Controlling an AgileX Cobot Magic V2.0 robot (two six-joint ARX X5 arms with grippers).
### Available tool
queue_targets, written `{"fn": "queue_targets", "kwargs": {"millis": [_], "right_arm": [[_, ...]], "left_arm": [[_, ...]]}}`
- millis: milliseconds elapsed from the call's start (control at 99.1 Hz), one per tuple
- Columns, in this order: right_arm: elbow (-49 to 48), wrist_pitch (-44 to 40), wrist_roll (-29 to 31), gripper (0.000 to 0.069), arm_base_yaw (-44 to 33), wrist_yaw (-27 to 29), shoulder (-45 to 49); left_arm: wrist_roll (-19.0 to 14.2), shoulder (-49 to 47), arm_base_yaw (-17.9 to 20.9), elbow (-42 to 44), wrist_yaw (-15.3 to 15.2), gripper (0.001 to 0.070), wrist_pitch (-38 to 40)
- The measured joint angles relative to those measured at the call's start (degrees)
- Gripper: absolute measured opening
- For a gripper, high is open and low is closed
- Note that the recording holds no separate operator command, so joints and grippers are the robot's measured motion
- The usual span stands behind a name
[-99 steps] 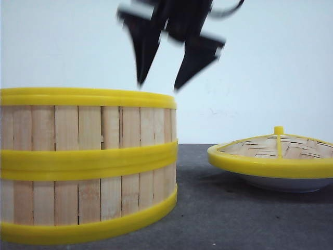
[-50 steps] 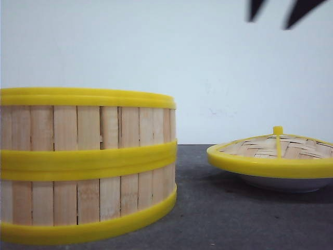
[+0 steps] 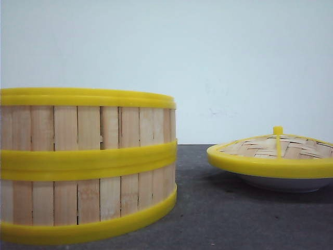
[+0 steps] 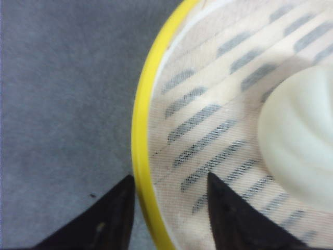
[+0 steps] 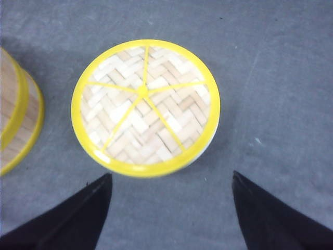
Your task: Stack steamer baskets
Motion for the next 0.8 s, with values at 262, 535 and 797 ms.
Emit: {"fn": "queue_targets", "kwargs": {"millis": [262,535,797], "right_arm": [[-0.02,-2.51,0.57,0.0453,0.00,2.43,-3.21],[-0.39,-3.63,0.59,0.0453,0.00,2.51,-3.15],[-2.19,-3.78,0.59,0.0453,0.00,2.54,-3.13]], "left_arm": [[-0.83,2.51,-0.02,0.31,-0.48,0.0031,1.97],[-0.68,2.86,0.00,3.89,0.52,0.0024,-0.48],[0.20,2.95,-0.02,14.62,2.99,0.0024,-9.25]]}}
